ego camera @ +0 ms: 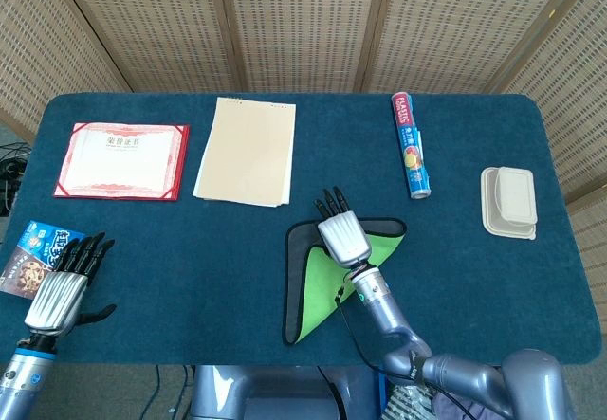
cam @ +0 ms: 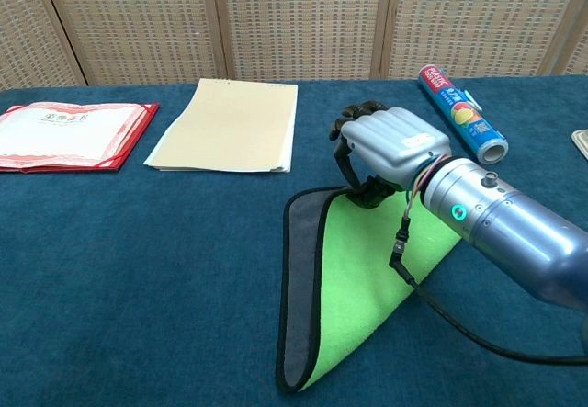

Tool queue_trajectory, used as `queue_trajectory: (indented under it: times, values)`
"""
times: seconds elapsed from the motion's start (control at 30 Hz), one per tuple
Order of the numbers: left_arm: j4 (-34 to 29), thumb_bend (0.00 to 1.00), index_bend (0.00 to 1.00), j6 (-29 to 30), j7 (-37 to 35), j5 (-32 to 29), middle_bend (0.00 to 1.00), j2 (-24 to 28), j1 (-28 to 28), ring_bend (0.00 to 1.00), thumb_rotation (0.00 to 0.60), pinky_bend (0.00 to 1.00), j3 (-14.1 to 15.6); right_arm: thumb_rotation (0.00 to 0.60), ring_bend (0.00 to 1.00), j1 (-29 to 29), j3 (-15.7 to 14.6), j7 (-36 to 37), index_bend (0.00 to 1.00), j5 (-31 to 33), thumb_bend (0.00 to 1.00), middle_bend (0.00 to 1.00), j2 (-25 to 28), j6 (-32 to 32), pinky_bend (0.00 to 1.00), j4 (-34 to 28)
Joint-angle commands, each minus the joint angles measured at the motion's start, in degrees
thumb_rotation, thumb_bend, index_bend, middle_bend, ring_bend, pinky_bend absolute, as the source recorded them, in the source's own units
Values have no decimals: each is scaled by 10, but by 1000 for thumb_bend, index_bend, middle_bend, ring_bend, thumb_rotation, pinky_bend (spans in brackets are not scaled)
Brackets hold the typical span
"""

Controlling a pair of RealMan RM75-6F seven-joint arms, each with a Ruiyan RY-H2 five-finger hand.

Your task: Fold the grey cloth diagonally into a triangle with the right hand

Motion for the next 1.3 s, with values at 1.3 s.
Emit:
queue_trajectory:
  times: [1.3]
  values:
    - [3,158,0,-9,-1,-4,0,-3,-4,0,600,0,2,600,0,39,3,19,629,29,439,110,-30,-4,0,54]
